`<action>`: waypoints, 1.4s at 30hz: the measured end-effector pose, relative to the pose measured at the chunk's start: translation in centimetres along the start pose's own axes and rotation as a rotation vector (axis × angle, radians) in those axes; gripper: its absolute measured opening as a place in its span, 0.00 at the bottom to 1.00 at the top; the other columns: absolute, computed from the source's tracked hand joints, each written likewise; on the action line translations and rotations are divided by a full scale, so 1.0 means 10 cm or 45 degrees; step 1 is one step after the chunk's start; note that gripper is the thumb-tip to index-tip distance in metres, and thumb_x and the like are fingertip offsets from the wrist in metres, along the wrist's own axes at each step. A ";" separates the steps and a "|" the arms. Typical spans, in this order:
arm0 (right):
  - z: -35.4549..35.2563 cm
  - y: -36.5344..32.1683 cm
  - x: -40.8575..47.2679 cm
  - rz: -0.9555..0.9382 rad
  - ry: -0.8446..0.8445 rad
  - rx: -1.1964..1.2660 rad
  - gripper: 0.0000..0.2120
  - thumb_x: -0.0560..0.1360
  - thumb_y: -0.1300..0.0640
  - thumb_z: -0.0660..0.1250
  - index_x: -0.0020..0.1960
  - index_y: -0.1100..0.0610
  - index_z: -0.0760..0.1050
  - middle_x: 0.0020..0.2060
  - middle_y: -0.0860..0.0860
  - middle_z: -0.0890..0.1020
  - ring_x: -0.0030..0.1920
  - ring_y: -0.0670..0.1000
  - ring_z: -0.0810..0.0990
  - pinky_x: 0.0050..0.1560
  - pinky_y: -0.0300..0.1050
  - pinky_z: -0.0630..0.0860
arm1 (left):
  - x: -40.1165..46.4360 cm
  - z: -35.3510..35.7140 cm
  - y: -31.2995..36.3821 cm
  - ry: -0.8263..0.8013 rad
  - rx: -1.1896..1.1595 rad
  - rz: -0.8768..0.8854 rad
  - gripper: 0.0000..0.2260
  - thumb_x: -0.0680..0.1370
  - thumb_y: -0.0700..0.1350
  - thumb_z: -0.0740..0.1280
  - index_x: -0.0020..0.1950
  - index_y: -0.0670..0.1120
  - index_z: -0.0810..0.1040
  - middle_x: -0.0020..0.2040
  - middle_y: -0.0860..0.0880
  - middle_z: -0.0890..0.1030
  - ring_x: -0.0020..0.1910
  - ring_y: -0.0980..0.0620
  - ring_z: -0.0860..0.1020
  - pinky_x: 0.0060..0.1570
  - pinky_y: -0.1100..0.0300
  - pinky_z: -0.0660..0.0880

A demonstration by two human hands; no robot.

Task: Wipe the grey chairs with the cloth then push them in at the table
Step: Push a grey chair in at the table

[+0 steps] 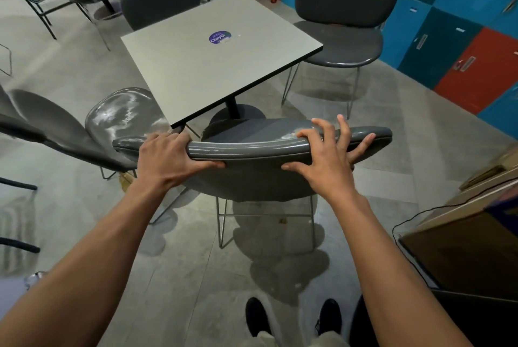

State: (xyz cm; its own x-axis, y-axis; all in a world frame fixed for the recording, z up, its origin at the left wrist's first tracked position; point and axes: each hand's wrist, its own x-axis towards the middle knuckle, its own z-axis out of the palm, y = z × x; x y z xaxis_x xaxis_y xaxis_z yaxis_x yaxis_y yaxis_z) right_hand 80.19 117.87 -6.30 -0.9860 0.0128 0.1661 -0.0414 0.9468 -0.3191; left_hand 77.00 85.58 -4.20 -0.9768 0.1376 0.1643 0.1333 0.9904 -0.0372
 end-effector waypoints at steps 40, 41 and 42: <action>-0.10 1.28 0.98 -0.668 0.167 0.073 0.28 0.73 0.30 0.64 0.62 0.50 0.78 0.57 0.48 0.80 0.61 0.53 0.74 0.67 0.55 0.60 | 0.24 0.26 1.22 0.268 0.031 -0.222 0.43 0.64 0.87 0.54 0.39 0.45 0.78 0.37 0.47 0.81 0.39 0.45 0.80 0.48 0.49 0.72; -0.10 1.30 1.00 -0.679 0.172 0.069 0.28 0.73 0.30 0.64 0.62 0.50 0.78 0.57 0.48 0.80 0.61 0.53 0.75 0.67 0.55 0.60 | 0.25 0.26 1.24 0.265 0.027 -0.232 0.43 0.64 0.86 0.54 0.39 0.45 0.78 0.37 0.47 0.81 0.39 0.45 0.80 0.48 0.49 0.72; -0.10 1.32 1.02 -0.690 0.176 0.067 0.28 0.73 0.30 0.65 0.62 0.50 0.78 0.57 0.48 0.80 0.61 0.53 0.75 0.67 0.55 0.60 | 0.25 0.25 1.27 0.263 0.024 -0.241 0.43 0.64 0.86 0.54 0.39 0.46 0.77 0.37 0.47 0.82 0.39 0.45 0.80 0.48 0.49 0.72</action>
State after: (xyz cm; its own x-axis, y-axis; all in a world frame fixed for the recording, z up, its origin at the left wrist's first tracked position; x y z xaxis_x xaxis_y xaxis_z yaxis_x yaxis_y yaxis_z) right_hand 69.74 130.86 -7.91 -0.7915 -0.4253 0.4389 -0.5476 0.8125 -0.2000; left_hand 75.80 98.50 -6.73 -0.9288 -0.0481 0.3673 -0.0536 0.9986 -0.0048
